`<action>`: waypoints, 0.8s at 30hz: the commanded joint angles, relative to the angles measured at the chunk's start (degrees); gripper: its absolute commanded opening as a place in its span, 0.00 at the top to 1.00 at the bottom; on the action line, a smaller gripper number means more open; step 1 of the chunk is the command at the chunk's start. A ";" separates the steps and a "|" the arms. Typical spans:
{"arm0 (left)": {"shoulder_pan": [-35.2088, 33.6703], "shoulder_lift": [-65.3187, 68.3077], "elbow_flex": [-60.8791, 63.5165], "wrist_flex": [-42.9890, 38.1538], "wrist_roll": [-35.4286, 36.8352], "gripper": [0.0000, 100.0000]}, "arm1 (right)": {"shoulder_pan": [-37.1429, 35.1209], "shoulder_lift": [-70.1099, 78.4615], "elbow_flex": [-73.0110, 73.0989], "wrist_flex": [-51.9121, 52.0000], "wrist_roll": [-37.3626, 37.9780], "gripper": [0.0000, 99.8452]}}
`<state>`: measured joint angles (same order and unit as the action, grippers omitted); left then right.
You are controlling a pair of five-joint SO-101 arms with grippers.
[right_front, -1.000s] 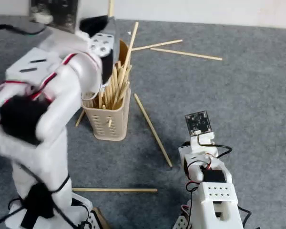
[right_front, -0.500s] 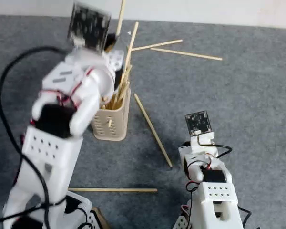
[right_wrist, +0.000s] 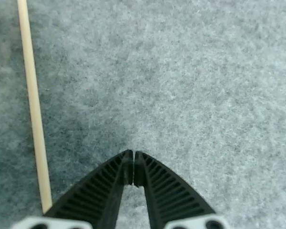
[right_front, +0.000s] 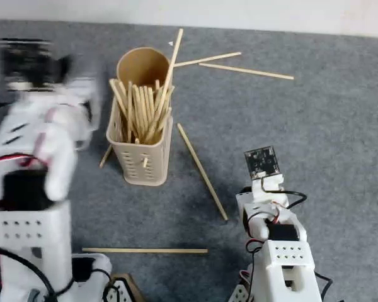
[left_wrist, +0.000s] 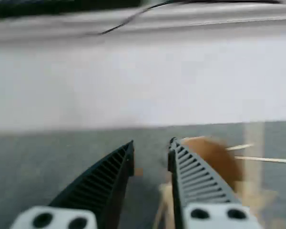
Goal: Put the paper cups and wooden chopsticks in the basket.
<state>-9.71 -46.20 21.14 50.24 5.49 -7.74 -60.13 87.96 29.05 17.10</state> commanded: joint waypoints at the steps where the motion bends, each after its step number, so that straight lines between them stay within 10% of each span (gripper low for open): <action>1: -12.26 3.12 2.33 4.31 1.93 0.87 | 0.48 -1.01 -0.13 -1.01 0.53 0.97; 13: -1.89 39.69 10.42 5.19 -26.64 0.78 | 0.48 -1.01 -0.13 -1.01 0.53 0.97; 24: 0.57 57.89 1.19 5.01 -28.84 0.78 | 0.66 -1.01 -0.13 -1.01 0.53 0.97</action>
<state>-8.48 8.48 25.89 55.25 -22.81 -7.74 -60.13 87.96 29.05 17.10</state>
